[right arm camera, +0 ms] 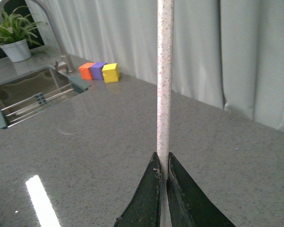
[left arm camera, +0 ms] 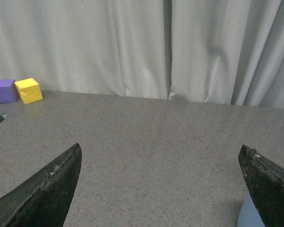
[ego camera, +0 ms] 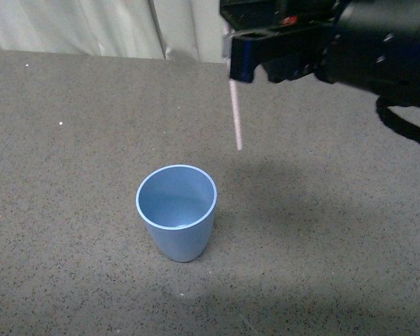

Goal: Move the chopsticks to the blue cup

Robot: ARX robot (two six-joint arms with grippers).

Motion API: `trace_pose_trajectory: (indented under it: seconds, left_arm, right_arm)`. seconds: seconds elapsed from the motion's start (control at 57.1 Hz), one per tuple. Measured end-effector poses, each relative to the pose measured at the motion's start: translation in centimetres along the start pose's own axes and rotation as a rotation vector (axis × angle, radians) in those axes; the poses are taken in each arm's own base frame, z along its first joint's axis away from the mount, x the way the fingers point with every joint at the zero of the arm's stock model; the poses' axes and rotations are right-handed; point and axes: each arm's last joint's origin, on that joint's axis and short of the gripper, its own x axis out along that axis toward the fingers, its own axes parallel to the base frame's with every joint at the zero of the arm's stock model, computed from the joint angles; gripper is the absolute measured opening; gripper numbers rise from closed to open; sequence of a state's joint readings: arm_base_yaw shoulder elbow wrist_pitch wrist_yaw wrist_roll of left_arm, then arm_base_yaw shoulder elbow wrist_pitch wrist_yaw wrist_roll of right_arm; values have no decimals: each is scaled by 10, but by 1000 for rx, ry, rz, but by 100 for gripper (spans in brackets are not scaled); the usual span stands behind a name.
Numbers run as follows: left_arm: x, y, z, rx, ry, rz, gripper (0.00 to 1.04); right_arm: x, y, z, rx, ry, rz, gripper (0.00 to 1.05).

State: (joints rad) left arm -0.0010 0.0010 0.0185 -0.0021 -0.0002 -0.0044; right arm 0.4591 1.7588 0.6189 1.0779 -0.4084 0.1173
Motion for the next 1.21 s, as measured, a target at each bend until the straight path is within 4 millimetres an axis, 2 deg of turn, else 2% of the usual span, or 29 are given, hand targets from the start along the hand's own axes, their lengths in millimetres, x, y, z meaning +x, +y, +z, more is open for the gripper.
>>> trace_pose_trajectory:
  seconds: [0.175,0.35,0.473,0.665,0.875,0.893,0.998,1.12,1.208]
  left_arm:
    - [0,0,0,0,0,0,98]
    - [0,0,0,0,0,0,98]
    - [0,0,0,0,0,0,98]
    - [0,0,0,0,0,0,98]
    - [0,0,0,0,0,0,98]
    - [0,0,0,0,0,0,98]
    - [0,0,0,0,0,0,98]
    - [0,0,0,0,0,0,98]
    - [0,0,0,0,0,0,98]
  right_arm:
    - [22,11,-11,41,22,92,1]
    - [33,16,-22,56,52,119,1]
    - [36,14,-33,72,93,112,1]
    - [37,13,-60,85,182,98,1]
    - [33,14,-66,78,195,90,1]
    - [33,14,-66,76,196,91,3]
    - [24,15,-66,96,205,92,28]
    - [8,16,-51,95,180,83,56]
    - [-11,14,-41,100,185,2,77]
